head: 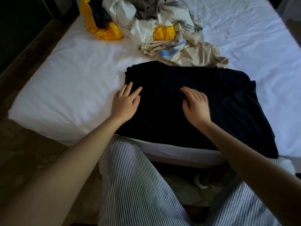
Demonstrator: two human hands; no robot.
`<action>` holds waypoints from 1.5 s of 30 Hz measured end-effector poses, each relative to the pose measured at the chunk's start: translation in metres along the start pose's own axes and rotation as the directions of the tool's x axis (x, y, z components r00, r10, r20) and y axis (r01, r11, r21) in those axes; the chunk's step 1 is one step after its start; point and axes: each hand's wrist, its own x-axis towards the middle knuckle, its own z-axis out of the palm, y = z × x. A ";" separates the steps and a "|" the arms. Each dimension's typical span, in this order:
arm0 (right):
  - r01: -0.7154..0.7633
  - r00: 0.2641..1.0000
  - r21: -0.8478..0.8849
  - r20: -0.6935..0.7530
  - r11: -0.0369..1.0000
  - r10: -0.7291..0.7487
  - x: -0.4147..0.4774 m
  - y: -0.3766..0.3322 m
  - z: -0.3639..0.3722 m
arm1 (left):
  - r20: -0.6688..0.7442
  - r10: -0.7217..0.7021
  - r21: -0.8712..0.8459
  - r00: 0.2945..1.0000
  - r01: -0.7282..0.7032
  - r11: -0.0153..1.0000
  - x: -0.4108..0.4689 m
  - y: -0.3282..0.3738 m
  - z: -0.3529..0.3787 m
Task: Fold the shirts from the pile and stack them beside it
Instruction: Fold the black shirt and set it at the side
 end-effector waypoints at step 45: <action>-0.671 0.662 0.698 0.411 0.251 0.627 -0.139 0.143 -0.139 | 0.249 0.086 -0.165 0.965 -0.045 0.985 -0.019 0.382 0.078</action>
